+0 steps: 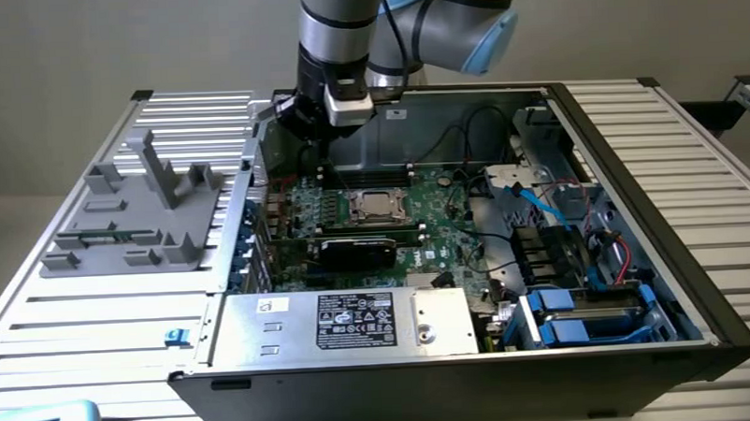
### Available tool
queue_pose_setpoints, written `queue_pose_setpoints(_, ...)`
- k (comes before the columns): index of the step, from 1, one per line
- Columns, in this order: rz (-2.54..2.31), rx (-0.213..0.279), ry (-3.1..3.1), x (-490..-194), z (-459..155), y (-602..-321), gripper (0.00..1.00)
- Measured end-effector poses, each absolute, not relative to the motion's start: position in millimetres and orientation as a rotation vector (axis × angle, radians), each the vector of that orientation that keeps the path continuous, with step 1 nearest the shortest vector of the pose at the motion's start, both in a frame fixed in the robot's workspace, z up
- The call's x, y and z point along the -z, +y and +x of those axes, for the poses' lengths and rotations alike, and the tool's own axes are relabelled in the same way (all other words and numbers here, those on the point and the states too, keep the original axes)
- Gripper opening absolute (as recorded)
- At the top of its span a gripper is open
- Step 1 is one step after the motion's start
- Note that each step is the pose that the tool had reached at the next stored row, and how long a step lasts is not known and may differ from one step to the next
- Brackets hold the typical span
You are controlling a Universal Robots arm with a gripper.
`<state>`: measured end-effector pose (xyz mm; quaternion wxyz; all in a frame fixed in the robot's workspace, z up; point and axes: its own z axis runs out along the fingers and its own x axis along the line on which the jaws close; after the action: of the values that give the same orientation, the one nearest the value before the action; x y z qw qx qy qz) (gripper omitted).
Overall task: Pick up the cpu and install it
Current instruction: 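Install the first cpu locking lever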
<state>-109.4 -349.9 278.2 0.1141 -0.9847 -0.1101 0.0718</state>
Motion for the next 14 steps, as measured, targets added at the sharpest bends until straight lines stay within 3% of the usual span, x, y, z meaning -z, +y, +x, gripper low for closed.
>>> queue_pose_setpoints(14,-2.877,-0.212,-0.304,-258.6,-114.4,-349.5,0.12)
